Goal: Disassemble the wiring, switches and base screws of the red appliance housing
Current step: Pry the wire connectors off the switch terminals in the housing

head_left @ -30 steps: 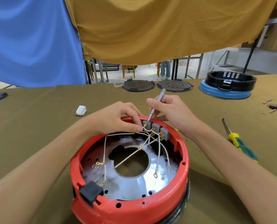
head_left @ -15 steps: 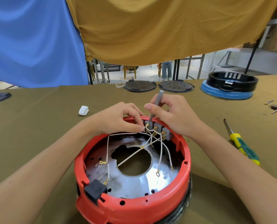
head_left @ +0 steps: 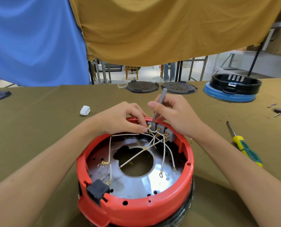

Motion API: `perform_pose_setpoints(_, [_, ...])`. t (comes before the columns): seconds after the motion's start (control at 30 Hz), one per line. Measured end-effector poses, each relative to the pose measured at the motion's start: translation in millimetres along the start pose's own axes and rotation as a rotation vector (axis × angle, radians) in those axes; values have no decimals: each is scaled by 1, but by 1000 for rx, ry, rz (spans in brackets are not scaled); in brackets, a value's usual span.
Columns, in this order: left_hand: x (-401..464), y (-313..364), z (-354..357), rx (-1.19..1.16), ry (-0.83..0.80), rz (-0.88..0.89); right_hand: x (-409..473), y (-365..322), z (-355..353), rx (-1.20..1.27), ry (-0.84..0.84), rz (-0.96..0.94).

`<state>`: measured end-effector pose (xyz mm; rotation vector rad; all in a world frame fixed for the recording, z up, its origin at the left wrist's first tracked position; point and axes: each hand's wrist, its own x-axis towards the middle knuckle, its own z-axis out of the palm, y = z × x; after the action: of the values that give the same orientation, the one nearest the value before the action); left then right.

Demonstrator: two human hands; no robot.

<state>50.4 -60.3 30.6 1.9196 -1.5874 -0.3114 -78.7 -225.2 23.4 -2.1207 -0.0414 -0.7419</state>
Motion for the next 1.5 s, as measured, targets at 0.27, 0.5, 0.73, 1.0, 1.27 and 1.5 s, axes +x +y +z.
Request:
perform_pose_setpoints(0.27, [0, 0, 0, -17, -10, -6, 4, 8, 4, 139, 41, 146])
perform_pose_setpoints(0.5, [0, 0, 0, -12, -17, -28, -2, 10, 6, 102, 101, 75])
perform_pose_setpoints(0.73, [-1, 1, -1, -18, -23, -42, -1, 9, 6, 75, 75, 42])
perform_pose_setpoints(1.0, [-1, 2, -1, -23, -29, -46, 5, 15, 8, 216, 68, 249])
perform_pose_setpoints(1.27, [0, 2, 1, -15, -30, -38, -2, 6, 8, 44, 127, 40])
perform_pose_setpoints(1.5, [0, 1, 1, -20, -9, -32, -4, 0, 6, -98, 103, -64])
